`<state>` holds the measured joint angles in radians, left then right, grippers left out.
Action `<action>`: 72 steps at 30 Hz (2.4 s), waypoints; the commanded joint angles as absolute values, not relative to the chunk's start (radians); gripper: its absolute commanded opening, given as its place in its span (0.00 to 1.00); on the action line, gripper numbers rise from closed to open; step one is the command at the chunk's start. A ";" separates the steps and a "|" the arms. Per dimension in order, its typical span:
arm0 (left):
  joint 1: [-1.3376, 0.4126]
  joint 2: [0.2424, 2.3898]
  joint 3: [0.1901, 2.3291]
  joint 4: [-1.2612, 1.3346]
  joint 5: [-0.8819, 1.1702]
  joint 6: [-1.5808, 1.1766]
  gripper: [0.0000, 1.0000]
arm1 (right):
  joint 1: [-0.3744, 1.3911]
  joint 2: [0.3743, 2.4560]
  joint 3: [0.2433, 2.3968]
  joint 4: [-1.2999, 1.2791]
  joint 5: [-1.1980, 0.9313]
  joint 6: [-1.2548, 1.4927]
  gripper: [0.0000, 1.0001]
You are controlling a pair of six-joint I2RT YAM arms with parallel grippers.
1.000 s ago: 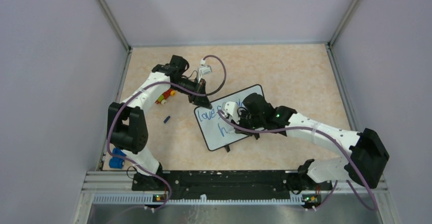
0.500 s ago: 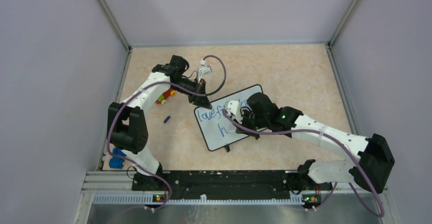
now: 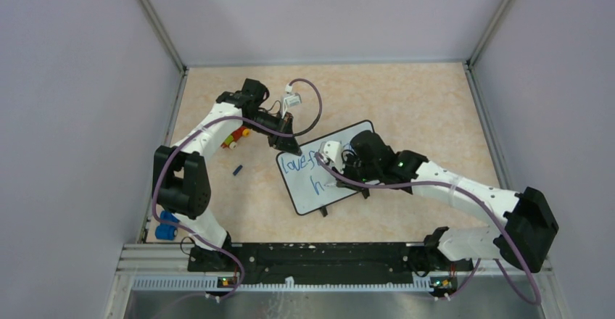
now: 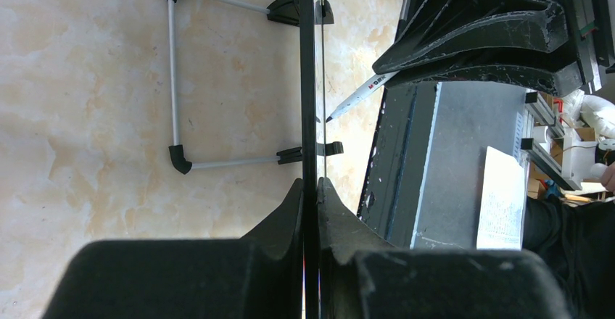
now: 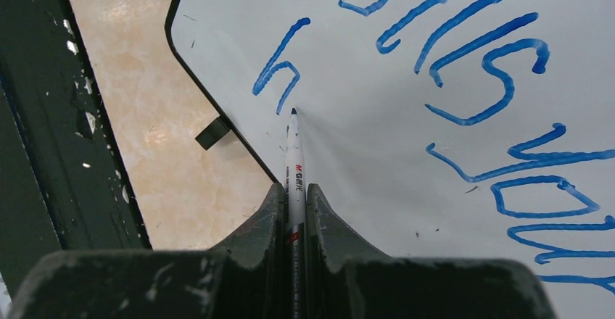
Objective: Write a sentence on the whiteboard
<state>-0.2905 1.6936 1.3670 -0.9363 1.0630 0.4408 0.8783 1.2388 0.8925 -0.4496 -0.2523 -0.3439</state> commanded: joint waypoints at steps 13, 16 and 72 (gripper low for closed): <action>-0.288 1.692 1.392 -0.941 1.096 0.463 0.00 | 0.808 1.200 0.941 -0.465 -0.204 -0.375 0.00; -0.288 1.691 1.391 -0.941 1.095 0.462 0.00 | 0.808 1.208 0.957 -0.456 -0.206 -0.372 0.00; -0.290 1.689 1.391 -0.942 1.094 0.463 0.00 | 0.795 1.162 0.934 -0.485 -0.189 -0.335 0.00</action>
<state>-0.2897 1.6936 1.3670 -0.9371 1.0630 0.4442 0.8093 1.1732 0.8856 -0.5190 -0.2321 -0.3470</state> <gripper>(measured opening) 0.100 0.080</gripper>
